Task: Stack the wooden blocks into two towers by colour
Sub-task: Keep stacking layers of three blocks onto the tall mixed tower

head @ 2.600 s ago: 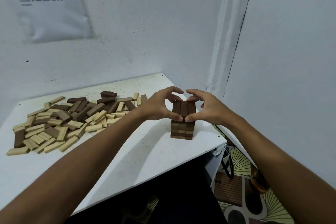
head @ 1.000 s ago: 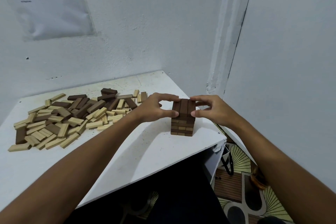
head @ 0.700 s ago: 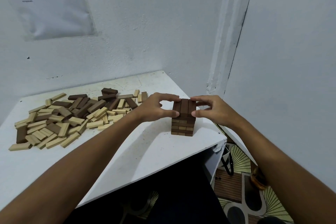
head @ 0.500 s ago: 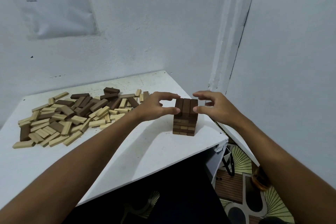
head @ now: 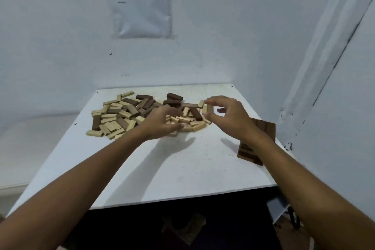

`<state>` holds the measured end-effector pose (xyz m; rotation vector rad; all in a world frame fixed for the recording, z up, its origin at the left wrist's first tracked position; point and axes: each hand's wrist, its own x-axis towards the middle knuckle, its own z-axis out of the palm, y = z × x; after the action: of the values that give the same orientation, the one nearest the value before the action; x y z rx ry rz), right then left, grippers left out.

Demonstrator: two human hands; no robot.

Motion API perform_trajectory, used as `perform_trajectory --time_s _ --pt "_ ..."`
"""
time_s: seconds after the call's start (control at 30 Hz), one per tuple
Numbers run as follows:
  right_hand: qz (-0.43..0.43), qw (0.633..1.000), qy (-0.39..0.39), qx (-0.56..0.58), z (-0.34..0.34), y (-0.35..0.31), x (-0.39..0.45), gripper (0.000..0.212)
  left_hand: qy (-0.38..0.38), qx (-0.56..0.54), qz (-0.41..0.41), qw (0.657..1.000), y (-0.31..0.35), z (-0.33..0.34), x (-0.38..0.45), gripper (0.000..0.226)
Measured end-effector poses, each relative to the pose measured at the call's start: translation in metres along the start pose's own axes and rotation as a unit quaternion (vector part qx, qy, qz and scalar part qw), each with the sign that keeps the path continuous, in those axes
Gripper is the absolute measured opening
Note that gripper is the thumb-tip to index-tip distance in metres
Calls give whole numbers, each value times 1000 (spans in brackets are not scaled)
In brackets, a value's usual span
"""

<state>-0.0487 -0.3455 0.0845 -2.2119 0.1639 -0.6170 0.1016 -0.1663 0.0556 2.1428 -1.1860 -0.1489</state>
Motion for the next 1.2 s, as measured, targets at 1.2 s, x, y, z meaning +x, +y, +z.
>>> perform_trajectory --time_s 1.2 --pt "91 991 65 -69 119 73 98 35 196 117 -112 967 -104 -8 35 24"
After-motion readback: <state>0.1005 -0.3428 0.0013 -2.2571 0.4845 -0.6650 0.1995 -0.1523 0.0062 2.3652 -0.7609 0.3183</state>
